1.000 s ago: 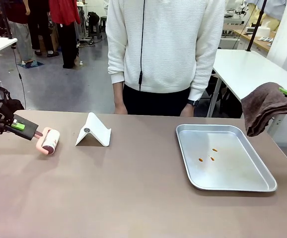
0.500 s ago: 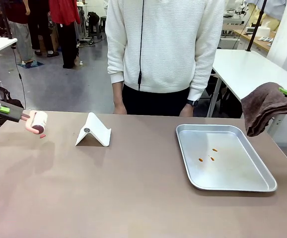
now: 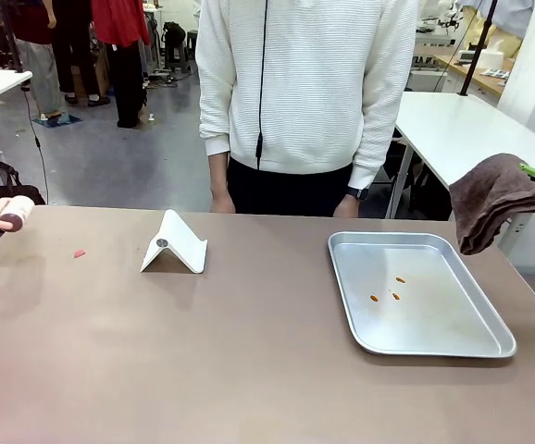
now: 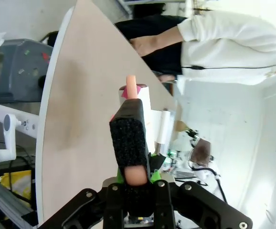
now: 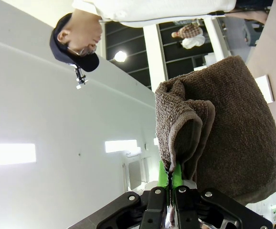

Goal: Clean the surface of the table.
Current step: If a person points to the right, clean the right side of the table with your right hand, and if they point to the left, clean the left side with your left hand.

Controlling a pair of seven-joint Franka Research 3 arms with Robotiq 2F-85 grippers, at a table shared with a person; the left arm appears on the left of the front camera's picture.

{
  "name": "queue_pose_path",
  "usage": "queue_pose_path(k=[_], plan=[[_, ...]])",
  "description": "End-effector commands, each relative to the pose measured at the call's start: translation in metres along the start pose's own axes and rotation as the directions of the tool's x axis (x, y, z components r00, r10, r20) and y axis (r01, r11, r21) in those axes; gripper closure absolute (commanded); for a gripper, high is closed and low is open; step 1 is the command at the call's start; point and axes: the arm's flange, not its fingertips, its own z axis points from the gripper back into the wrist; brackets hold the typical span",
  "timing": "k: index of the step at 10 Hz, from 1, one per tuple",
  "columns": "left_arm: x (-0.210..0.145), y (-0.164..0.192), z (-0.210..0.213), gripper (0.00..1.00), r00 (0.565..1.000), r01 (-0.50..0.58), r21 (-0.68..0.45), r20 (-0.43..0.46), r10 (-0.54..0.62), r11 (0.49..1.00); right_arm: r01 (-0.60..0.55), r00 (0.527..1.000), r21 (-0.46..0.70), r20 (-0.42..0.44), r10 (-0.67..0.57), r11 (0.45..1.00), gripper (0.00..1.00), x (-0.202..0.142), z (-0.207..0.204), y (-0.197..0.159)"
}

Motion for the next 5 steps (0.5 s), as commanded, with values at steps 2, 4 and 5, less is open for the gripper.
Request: queue_pose_path(k=[2, 4, 5], plan=[[-0.0059, -0.0121, -0.0152, 0.79, 1.000, 0.008, 0.070, 0.016, -0.009, 0.998, -0.012, 1.000, 0.014, -0.011, 0.013, 1.000, 1.00, -0.0014, 0.0012, 0.0023], [-0.0059, -0.0121, -0.0152, 0.79, 1.000, 0.008, 0.070, 0.016, -0.009, 0.998, -0.012, 1.000, 0.014, -0.011, 0.013, 1.000, 1.00, -0.0014, 0.0012, 0.0023], [-0.0059, -0.0121, -0.0152, 0.79, 1.000, 0.008, 0.070, 0.016, -0.009, 0.998, -0.012, 1.000, 0.014, -0.011, 0.013, 1.000, 1.00, -0.0014, 0.0012, 0.0023]])
